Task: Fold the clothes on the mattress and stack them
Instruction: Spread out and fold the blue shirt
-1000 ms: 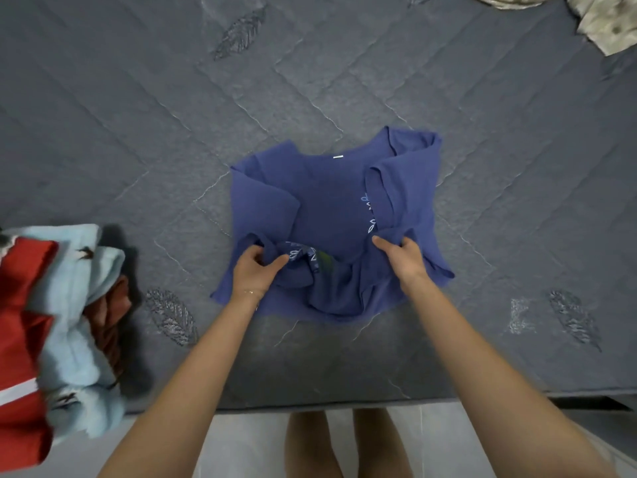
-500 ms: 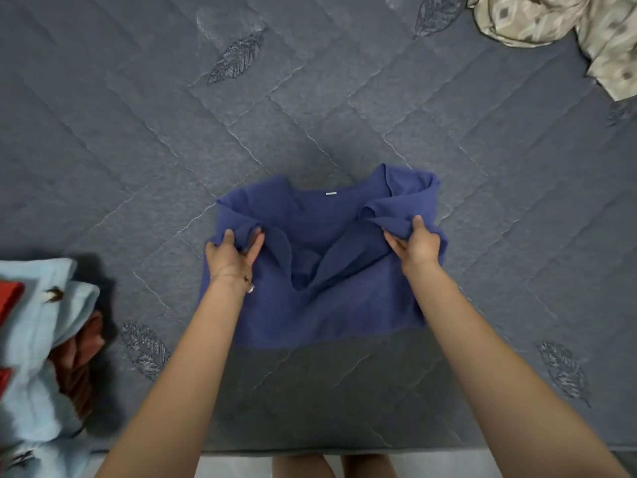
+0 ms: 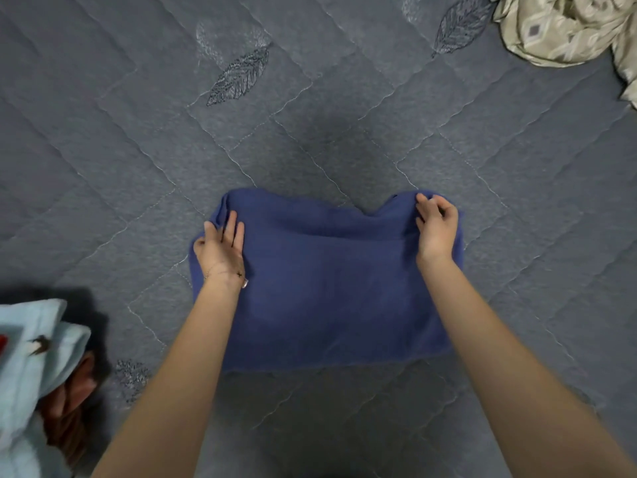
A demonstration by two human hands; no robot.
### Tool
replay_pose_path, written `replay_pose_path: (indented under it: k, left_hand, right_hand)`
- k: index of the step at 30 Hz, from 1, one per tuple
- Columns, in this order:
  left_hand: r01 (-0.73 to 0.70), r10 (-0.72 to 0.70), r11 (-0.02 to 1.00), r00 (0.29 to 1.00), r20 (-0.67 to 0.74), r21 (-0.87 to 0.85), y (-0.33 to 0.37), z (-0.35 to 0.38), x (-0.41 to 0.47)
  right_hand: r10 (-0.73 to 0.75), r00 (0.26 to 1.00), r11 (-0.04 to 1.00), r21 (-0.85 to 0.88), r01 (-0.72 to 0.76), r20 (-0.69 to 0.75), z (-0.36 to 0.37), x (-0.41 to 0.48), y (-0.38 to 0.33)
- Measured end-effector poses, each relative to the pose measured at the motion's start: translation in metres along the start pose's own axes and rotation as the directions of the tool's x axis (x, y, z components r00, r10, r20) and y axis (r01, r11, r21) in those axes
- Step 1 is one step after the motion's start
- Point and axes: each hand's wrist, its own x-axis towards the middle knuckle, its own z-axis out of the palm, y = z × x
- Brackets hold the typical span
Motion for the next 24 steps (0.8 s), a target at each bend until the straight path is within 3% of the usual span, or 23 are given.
replay_pose_path:
  k: [2, 3, 4, 5, 7, 10, 12, 13, 16, 20, 24]
  left_hand:
    - [-0.175, 0.162, 0.956, 0.984, 0.072, 0.236, -0.010, -0.001, -0.007]
    - [-0.313, 0.280, 0.867, 0.950, 0.140, 0.387, -0.016, -0.002, -0.011]
    - [-0.469, 0.391, 0.703, 0.883, 0.260, 0.535, -0.021, -0.003, -0.016]
    - [-0.600, 0.453, 0.470, 0.793, 0.406, 0.647, -0.029, -0.003, -0.020]
    - [-0.707, 0.426, 0.045, 0.653, 0.627, 0.706, -0.041, -0.003, -0.025]
    - [-0.764, 0.236, -0.246, 0.550, 0.801, 0.597, -0.057, 0.003, -0.033]
    - [-0.801, 0.096, -0.355, 0.481, 0.872, 0.481, -0.072, 0.008, -0.039]
    - [-0.800, 0.021, -0.400, 0.479, 0.878, 0.446, -0.080, 0.011, -0.042]
    - [-0.709, -0.143, -0.579, 0.575, 0.805, 0.403, -0.102, 0.017, -0.040]
    - [-0.578, -0.079, -0.677, 0.672, 0.736, 0.455, -0.107, 0.028, -0.030]
    - [-0.544, 0.038, -0.611, 0.705, 0.708, 0.575, -0.100, 0.038, -0.032]
  right_hand:
    - [-0.125, 0.990, 0.973, -0.188, 0.136, 0.065, -0.006, -0.003, 0.004]
    - [-0.209, 0.970, 0.919, -0.313, 0.239, 0.128, -0.009, -0.005, 0.008]
    - [-0.293, 0.936, 0.818, -0.456, 0.350, 0.193, -0.013, -0.007, 0.013]
    - [-0.356, 0.900, 0.678, -0.593, 0.435, 0.253, -0.016, -0.007, 0.018]
    - [-0.402, 0.862, 0.428, -0.768, 0.476, 0.310, -0.022, -0.002, 0.023]
    - [-0.362, 0.876, 0.317, -0.842, 0.437, 0.319, -0.031, 0.005, 0.024]
    - [-0.377, 0.868, 0.335, -0.827, 0.452, 0.322, -0.033, 0.009, 0.023]
    - [-0.401, 0.861, 0.359, -0.811, 0.461, 0.312, -0.033, 0.010, 0.021]
    - [-0.436, 0.864, 0.451, -0.771, 0.451, 0.251, -0.030, 0.013, 0.014]
    - [-0.479, 0.869, 0.590, -0.686, 0.426, 0.128, -0.029, 0.022, -0.010]
    - [-0.442, 0.889, 0.624, -0.671, 0.400, 0.119, -0.033, 0.031, -0.025]
